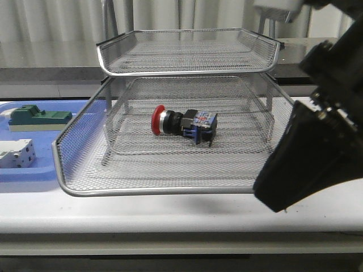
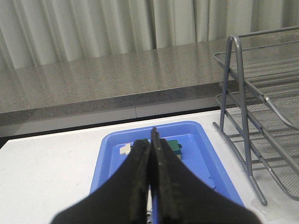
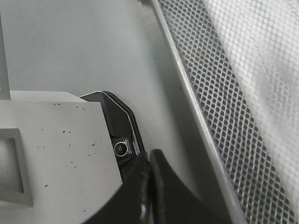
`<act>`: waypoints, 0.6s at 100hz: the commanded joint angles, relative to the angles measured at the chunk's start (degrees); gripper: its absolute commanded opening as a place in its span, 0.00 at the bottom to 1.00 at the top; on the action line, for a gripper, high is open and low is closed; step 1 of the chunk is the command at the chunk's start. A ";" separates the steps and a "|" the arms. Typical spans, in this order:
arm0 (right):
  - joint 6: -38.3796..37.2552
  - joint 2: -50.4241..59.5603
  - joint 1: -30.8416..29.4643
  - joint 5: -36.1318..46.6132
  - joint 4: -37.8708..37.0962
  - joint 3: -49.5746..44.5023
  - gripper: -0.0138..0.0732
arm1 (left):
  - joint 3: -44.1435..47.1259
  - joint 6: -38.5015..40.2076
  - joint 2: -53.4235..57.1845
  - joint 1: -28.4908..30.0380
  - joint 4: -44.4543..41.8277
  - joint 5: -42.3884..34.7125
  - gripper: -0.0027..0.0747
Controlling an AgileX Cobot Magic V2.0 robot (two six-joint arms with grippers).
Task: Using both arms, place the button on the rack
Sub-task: 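Bring the right gripper to the front rim of the middle tray, then push the middle tray back into the rack with the right gripper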
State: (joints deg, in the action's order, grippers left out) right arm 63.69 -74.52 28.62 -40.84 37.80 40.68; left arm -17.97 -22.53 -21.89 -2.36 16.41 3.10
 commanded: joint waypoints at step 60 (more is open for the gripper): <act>1.20 -10.14 3.49 16.32 -2.20 5.43 0.08 | -1.64 0.55 -0.34 0.10 0.57 -4.55 0.01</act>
State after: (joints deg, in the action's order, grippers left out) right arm 64.27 -85.51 33.25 -30.48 35.72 42.71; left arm -17.97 -22.53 -21.89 -2.36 16.41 3.10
